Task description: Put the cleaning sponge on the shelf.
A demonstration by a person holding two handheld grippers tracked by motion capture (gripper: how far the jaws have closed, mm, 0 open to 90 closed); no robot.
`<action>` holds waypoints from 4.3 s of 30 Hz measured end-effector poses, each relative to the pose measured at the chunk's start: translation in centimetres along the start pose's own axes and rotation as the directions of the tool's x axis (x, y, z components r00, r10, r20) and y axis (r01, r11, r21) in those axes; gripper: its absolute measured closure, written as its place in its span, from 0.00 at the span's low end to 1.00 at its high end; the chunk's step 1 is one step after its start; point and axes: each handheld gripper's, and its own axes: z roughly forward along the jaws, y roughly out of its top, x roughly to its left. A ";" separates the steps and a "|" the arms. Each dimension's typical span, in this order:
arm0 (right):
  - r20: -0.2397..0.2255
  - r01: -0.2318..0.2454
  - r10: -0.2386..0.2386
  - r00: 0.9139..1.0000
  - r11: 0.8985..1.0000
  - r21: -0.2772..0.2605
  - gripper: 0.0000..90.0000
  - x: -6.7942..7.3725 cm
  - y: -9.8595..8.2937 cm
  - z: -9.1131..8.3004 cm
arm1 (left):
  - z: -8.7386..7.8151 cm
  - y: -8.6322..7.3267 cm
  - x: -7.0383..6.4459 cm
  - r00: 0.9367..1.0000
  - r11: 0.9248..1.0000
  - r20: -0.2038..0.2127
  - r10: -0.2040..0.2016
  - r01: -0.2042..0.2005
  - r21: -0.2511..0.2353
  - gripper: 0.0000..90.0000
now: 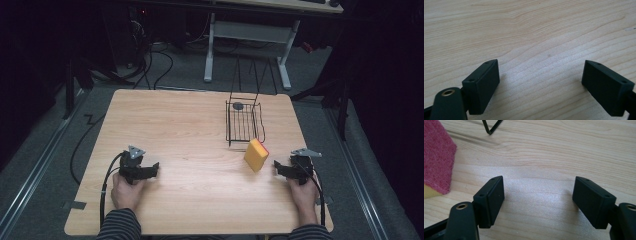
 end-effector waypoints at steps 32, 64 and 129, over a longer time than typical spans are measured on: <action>0.001 -0.001 0.001 1.000 1.000 0.001 0.29 0.0 0.0 -0.1 | 0.0 0.0 0.0 1.000 1.000 -0.001 -0.001 0.001 0.000 0.17; -0.108 0.086 -0.100 0.989 0.988 -0.125 0.38 2.2 -1.8 -6.1 | 0.0 0.0 0.0 1.000 1.000 -0.001 -0.001 0.001 0.000 0.17; -0.183 0.100 -0.118 0.976 0.989 -0.107 0.68 7.4 2.5 -1.7 | 0.0 0.0 0.0 1.000 1.000 -0.001 -0.001 0.001 0.000 0.17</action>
